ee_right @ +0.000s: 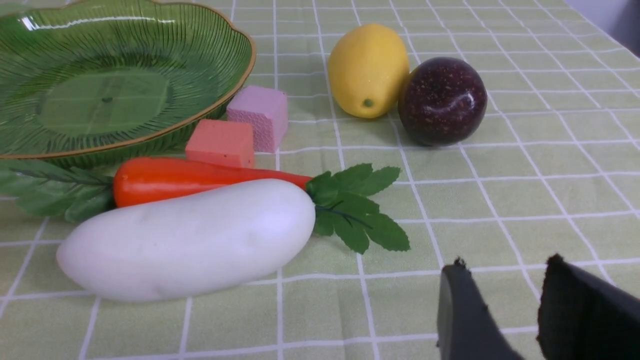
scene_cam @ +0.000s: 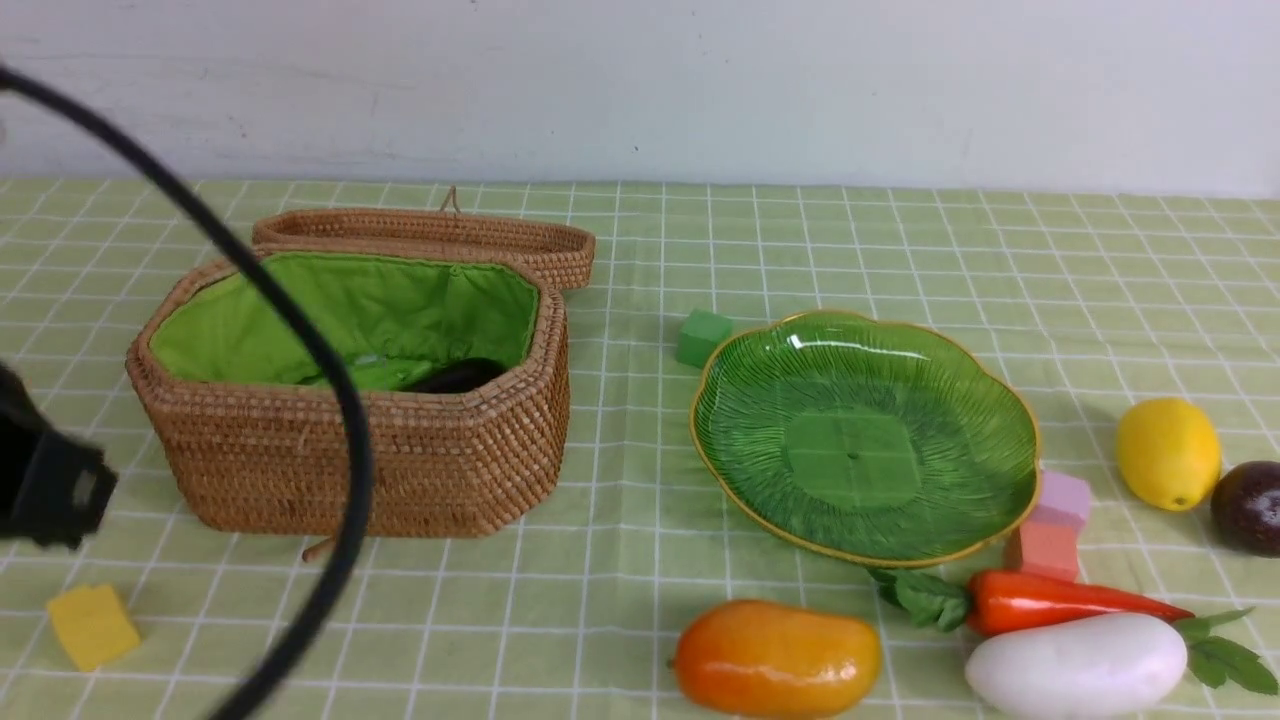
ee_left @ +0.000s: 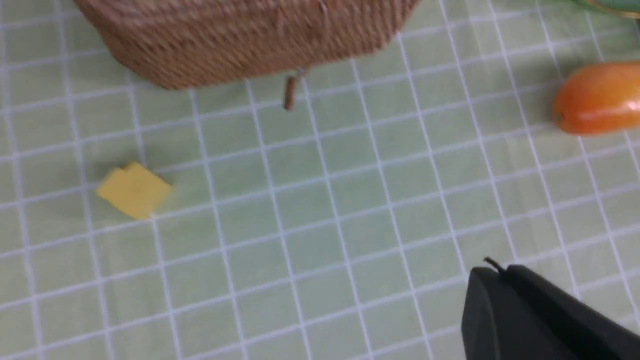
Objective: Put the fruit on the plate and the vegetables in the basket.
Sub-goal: Take a daikon with your right arm and place it on the basket on the left.
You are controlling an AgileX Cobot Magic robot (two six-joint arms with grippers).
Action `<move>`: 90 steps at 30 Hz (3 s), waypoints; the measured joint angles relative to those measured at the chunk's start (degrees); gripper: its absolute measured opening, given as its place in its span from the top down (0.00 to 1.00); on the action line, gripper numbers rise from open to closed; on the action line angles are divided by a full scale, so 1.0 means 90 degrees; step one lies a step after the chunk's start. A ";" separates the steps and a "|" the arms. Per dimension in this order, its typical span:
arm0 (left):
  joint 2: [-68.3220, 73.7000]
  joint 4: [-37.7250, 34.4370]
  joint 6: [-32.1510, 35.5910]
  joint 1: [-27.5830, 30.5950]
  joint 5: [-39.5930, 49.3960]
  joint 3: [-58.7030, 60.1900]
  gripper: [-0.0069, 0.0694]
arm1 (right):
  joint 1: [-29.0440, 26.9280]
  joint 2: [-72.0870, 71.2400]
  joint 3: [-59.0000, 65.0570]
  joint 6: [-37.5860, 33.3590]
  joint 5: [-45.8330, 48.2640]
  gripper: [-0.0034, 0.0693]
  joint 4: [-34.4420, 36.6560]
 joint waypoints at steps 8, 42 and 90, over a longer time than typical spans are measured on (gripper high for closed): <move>-0.1204 -0.1089 0.0352 0.0000 -0.0378 0.1834 0.93 | 0.0000 0.0000 0.0000 0.0000 0.0000 0.62 0.0000; -0.3021 0.0081 0.0406 0.0000 -0.3316 0.2440 0.93 | 0.0000 0.0000 0.0000 0.0000 0.0000 0.62 0.0000; -0.5835 0.0828 0.0406 0.0750 -0.5174 0.7099 0.88 | 0.0000 0.0000 0.0000 0.0000 0.0000 0.62 0.0000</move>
